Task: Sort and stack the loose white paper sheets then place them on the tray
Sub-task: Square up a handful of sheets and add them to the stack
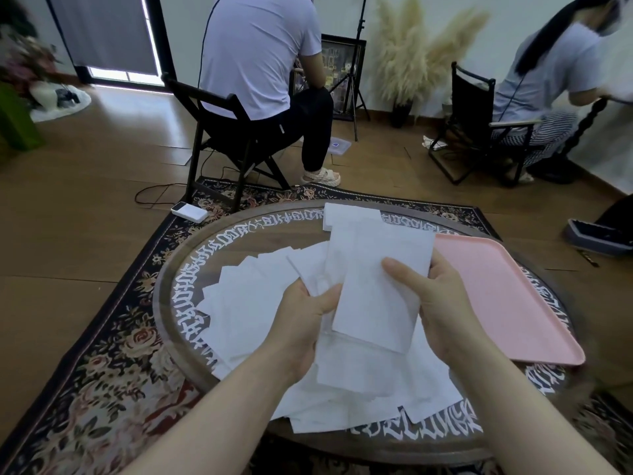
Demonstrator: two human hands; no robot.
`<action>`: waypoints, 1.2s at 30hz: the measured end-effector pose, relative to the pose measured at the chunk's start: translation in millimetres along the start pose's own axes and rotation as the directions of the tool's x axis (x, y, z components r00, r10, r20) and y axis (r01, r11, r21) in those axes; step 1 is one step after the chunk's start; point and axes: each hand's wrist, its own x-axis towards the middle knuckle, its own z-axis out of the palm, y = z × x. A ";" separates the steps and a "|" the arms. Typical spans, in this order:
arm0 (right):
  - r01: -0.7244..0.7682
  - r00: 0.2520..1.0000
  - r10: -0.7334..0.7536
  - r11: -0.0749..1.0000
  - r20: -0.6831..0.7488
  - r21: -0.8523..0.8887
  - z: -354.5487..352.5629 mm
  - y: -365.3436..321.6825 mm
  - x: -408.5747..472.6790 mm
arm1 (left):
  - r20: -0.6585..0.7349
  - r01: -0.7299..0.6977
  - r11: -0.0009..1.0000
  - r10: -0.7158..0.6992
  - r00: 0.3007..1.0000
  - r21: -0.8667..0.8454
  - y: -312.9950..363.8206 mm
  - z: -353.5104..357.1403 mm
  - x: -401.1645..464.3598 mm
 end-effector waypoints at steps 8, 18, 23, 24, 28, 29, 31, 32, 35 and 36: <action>0.016 1.000 -0.016 0.999 -0.001 0.047 -2.3 0.2 2.4 | 0.041 0.010 0.996 -0.014 0.999 0.094 -0.2 3.0 -4.0; -0.066 0.984 0.066 0.998 -0.168 0.005 -4.0 8.7 6.0 | 0.084 0.110 0.993 -0.107 0.991 -0.036 0.3 -0.2 -4.3; -0.029 0.957 0.099 0.967 -0.271 0.251 -1.7 3.6 9.1 | 0.170 0.154 0.988 -0.154 0.973 0.014 0.6 -1.5 -6.7; -0.011 0.951 0.099 0.957 -0.292 0.289 -3.5 0.4 10.0 | 0.153 0.150 0.988 -0.152 0.977 0.025 0.3 -2.2 -6.6; 0.012 0.954 0.127 0.890 -0.273 0.455 -18.5 -14.8 15.2 | -0.062 0.077 0.992 -0.071 0.996 0.102 0.6 -5.7 -2.3; -0.032 0.968 0.143 0.884 -0.205 0.467 -21.6 -18.4 14.2 | -0.112 0.055 0.994 -0.044 0.993 0.099 1.2 -6.6 -0.5; -0.133 0.986 0.160 0.918 -0.041 0.374 -24.1 -21.1 7.7 | -0.183 0.024 0.998 -0.012 0.983 0.062 2.4 -7.1 2.7; -0.159 0.987 0.158 0.951 0.024 0.265 -23.4 -19.1 3.7 | -0.211 0.017 0.999 -0.009 0.978 0.035 2.9 -6.6 3.5; -0.128 0.987 0.141 0.979 0.071 -0.157 -15.7 -3.4 -2.2 | -0.244 0.025 0.996 -0.045 0.969 -0.084 2.1 -4.8 4.1; -0.108 0.990 0.127 0.965 0.067 -0.237 -14.3 2.3 -1.8 | -0.240 0.030 0.992 -0.058 0.969 -0.119 2.1 -3.8 3.6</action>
